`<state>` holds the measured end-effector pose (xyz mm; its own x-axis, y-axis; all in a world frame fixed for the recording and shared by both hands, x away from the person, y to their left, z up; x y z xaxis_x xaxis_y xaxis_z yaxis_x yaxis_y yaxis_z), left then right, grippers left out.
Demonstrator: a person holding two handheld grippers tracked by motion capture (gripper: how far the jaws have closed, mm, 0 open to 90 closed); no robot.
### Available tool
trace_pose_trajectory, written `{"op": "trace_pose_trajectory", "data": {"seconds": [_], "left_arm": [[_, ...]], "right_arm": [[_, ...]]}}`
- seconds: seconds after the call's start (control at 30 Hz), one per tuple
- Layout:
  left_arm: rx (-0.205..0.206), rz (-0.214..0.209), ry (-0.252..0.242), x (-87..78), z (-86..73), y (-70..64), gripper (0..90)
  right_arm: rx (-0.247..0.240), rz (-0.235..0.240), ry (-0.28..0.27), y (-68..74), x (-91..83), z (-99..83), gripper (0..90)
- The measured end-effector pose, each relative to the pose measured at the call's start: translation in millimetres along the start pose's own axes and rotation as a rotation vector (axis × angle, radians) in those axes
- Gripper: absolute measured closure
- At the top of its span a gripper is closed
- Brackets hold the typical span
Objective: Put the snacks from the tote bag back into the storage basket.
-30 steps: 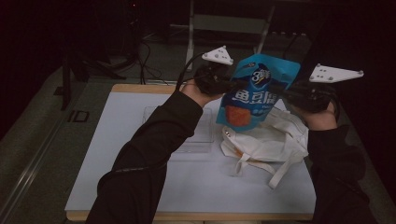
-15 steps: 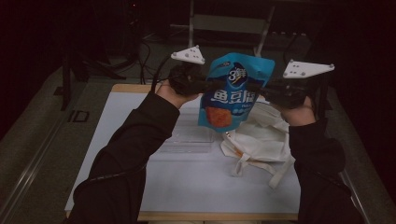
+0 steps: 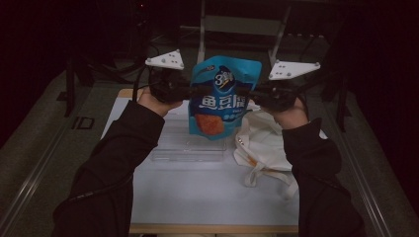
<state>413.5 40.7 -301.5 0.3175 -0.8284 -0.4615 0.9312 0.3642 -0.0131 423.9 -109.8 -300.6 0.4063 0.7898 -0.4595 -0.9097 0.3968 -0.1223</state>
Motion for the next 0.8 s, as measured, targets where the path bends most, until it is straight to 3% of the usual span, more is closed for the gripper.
{"op": "trace_pose_trajectory", "data": {"seconds": [0.27, 0.5, 0.63, 0.8], "left_arm": [[-0.001, -0.009, -0.019, -13.2, -20.8, 11.5, 90.0], [0.003, -0.044, -0.032, -17.9, -36.2, 22.9, 90.0], [0.007, -0.018, -0.033, -16.2, -45.1, 32.3, 90.0], [-0.030, -0.005, -0.060, -7.8, -56.3, 42.1, 90.0]], "right_arm": [[-0.020, 0.025, 0.015, 7.2, 25.5, 4.0, 89.5], [-0.024, 0.039, 0.025, 9.3, 45.1, 2.7, 89.5], [-0.021, 0.037, 0.025, 7.7, 56.5, -1.1, 89.5], [-0.007, 0.019, 0.026, 1.5, 68.5, -9.3, 89.5]]}}
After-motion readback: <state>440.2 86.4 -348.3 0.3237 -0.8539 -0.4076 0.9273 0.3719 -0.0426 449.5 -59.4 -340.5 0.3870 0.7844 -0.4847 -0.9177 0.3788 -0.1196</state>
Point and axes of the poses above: each handheld gripper's, and its own axes: x roughly forward along the jaws, z roughly out of its top, y roughly to its left, the point moved 9 cm from there along x, roughly forward along the jaws, and after that the axes turned 7 degrees about y, right-handed, at the moved point
